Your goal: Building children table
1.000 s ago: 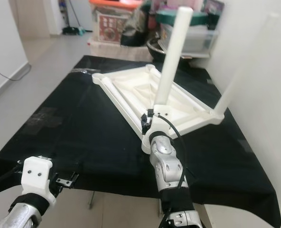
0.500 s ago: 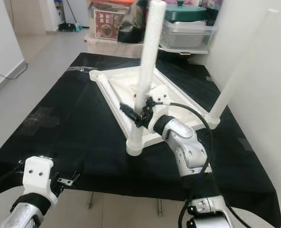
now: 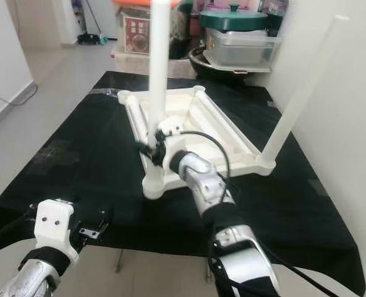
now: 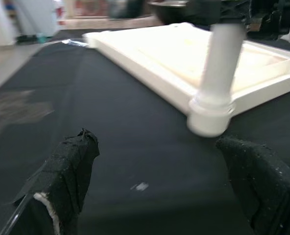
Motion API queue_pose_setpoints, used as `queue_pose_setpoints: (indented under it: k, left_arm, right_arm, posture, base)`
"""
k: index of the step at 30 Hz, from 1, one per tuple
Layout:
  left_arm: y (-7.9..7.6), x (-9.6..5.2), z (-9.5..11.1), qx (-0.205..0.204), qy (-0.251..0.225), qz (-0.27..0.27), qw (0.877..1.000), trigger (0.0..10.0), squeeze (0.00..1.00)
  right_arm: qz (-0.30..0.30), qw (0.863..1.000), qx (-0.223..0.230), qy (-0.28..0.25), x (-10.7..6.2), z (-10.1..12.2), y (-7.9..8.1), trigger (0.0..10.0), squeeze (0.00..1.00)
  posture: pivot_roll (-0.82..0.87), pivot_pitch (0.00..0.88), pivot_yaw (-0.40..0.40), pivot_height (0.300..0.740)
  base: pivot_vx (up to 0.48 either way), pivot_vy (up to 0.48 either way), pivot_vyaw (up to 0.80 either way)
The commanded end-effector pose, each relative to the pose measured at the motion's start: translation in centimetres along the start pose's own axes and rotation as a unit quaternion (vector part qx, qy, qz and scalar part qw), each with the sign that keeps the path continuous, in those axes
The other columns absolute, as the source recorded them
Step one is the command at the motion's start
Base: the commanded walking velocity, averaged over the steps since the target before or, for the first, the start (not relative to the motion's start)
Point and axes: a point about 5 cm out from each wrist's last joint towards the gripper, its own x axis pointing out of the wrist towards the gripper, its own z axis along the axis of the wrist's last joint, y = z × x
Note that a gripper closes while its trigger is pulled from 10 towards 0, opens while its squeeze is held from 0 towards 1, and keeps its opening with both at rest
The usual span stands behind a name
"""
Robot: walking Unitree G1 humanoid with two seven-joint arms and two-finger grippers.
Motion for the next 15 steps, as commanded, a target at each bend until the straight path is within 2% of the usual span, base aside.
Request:
queue_pose_setpoints:
  k: [1,2,3,5,6,7,8,10,11,12,14,15]
  left_arm:
    - [-0.1,-0.1,-0.4,-0.008,0.010,-0.003,1.000,10.0,0.00]
    - [-0.1,-0.1,-0.4,-0.010,0.010,-0.006,1.000,10.0,0.00]
    - [-0.2,-0.1,-0.4,-0.012,0.010,-0.010,1.000,10.0,0.00]
    - [-0.3,-0.1,-0.4,-0.013,0.010,-0.013,1.000,10.0,0.00]
    - [-0.3,-0.1,-0.4,-0.013,0.010,-0.016,1.000,10.0,0.00]
    - [-0.3,-0.1,-0.4,-0.013,0.010,-0.016,1.000,10.0,0.00]
    - [-0.3,-0.1,-0.4,-0.013,0.011,-0.018,1.000,10.0,0.00]
    - [-0.4,-0.1,-0.4,-0.013,0.012,-0.020,1.000,10.0,0.00]
    - [-0.4,-0.1,-0.4,-0.013,0.012,-0.020,1.000,10.0,0.00]
    - [-0.4,0.0,-0.4,-0.013,0.011,-0.021,1.000,10.0,0.00]
    - [-0.4,0.0,-0.3,-0.015,0.011,-0.021,1.000,10.0,0.00]
    - [-0.4,0.0,-0.3,-0.015,0.011,-0.021,1.000,10.0,0.00]
  right_arm:
    - [-0.228,0.970,0.020,0.078,-2.2,-3.8,-5.0,0.0,0.00]
    - [-0.282,0.955,0.038,0.083,-3.0,-4.5,-5.6,0.0,0.00]
    - [-0.313,0.945,0.049,0.080,-3.8,-4.9,-5.5,0.0,0.00]
    - [-0.318,0.944,0.051,0.075,-4.1,-5.0,-5.1,0.0,0.00]
    - [-0.302,0.949,0.062,0.066,-4.1,-4.8,-3.9,1.8,0.00]
    - [-0.302,0.949,0.062,0.066,-4.1,-4.8,-3.9,1.8,0.00]
    - [-0.269,0.959,0.063,0.054,-4.0,-4.2,-2.4,10.0,0.00]
    - [-0.226,0.972,0.053,0.031,-3.7,-3.1,-0.8,10.0,0.00]
    - [-0.226,0.972,0.053,0.031,-3.7,-3.1,-0.8,10.0,0.00]
    - [-0.205,0.977,0.051,0.005,-3.6,-2.2,-0.4,10.0,1.00]
    - [-0.160,0.985,0.060,-0.033,-3.2,-0.5,-0.1,10.0,1.00]
    - [-0.160,0.985,0.060,-0.033,-3.2,-0.5,-0.1,10.0,1.00]
  posture:
    - [0.17,0.000,-0.083,0.740]
    - [0.17,0.000,-0.084,0.740]
    - [0.17,0.000,-0.080,0.740]
    - [0.17,0.000,-0.080,0.740]
    - [0.16,0.000,-0.069,0.740]
    - [0.16,0.000,-0.069,0.740]
    - [0.16,0.000,-0.069,0.740]
    - [0.15,0.000,-0.061,0.740]
    - [0.15,0.000,-0.061,0.740]
    - [0.15,0.000,-0.062,0.740]
    - [0.16,0.000,-0.067,0.740]
    - [0.16,0.000,-0.067,0.740]
  base:
    - [0.000,0.000,0.00]
    - [0.000,0.000,0.00]
    - [0.000,0.000,0.00]
    - [0.000,0.000,0.00]
    - [0.000,0.000,0.00]
    - [0.000,0.000,0.00]
    - [0.000,0.000,0.00]
    - [0.000,0.000,0.00]
    - [0.000,0.000,0.00]
    - [0.000,0.000,0.00]
    - [0.000,0.000,0.00]
    - [0.000,0.000,0.00]
